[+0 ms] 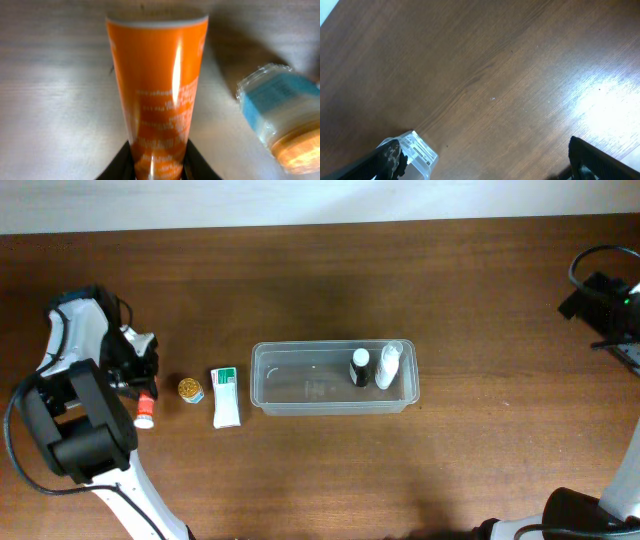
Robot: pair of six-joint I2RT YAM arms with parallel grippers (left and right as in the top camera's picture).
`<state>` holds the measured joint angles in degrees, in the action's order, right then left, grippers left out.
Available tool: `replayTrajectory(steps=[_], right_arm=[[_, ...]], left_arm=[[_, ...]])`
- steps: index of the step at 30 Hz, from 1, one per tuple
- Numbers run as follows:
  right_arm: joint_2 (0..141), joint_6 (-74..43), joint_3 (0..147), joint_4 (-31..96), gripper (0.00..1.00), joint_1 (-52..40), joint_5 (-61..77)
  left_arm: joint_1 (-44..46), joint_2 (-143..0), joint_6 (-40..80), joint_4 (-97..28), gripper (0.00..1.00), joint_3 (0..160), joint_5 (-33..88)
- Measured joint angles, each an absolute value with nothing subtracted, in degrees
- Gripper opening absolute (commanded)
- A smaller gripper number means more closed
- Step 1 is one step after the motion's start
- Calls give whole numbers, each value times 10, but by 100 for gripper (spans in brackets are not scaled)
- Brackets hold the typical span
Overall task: Pack container
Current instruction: 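Reach the left gripper to the orange tube and grasp it, then carry the orange tube into the container and release it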
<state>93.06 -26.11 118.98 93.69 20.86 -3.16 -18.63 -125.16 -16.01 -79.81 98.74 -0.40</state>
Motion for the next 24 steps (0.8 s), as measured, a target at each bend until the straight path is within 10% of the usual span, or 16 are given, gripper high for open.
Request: replayTrajectory(steps=[10, 24], right_arm=[[931, -261, 1190, 937, 98, 209, -32], [931, -261, 1190, 937, 98, 209, -32]], left_arm=[[-139, -1159, -178, -886, 8, 1189, 48], [193, -1108, -470, -834, 12, 1181, 115]])
